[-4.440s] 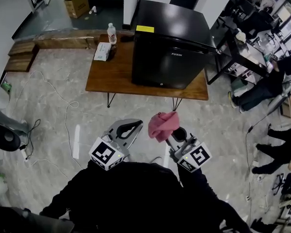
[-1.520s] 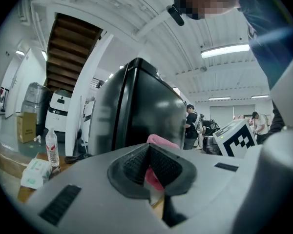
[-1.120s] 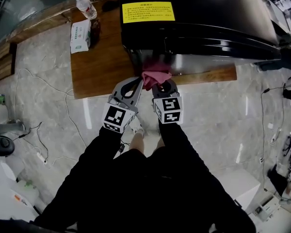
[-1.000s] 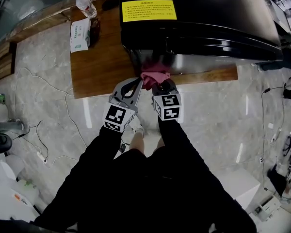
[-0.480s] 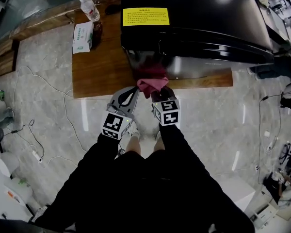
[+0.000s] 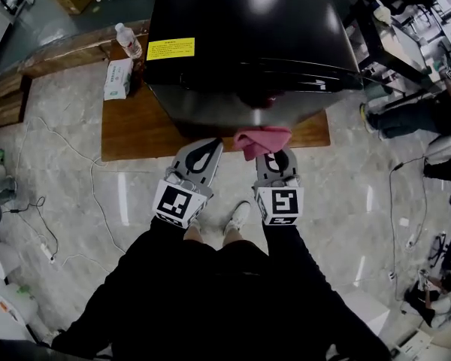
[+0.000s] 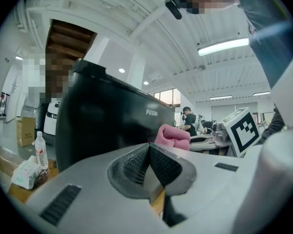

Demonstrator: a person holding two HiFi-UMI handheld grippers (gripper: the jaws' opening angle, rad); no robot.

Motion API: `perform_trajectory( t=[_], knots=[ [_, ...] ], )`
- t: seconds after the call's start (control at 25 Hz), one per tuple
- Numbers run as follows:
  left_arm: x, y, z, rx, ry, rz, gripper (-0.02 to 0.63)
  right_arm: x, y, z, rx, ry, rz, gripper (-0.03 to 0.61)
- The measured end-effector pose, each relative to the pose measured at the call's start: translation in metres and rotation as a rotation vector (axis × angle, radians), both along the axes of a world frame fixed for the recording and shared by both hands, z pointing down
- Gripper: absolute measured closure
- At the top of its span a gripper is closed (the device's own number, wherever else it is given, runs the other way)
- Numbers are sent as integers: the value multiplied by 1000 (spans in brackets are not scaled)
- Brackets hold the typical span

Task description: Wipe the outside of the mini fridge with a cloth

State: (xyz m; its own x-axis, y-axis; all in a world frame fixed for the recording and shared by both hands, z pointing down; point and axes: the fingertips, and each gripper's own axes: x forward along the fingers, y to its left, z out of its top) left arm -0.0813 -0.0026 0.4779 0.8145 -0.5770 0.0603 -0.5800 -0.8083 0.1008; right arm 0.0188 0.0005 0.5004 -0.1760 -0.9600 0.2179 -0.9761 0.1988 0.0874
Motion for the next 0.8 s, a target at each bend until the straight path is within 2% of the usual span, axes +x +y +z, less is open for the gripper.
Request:
perform_trajectory(
  t=[0.24,0.4,0.6,0.8],
  knots=[
    [72,17,-54,64,50,16,609,74,12,-77,147,155,25,515],
    [111,18,-75,81,62,5,607,113,5,-105,208,203,31,515],
    [133,16,-90,83,70,-31,608,134,-15,-133,283,261,19,515],
    [135,11,-89,100,54,-70,607,131,-29,-130,319,395,31,515]
  ],
)
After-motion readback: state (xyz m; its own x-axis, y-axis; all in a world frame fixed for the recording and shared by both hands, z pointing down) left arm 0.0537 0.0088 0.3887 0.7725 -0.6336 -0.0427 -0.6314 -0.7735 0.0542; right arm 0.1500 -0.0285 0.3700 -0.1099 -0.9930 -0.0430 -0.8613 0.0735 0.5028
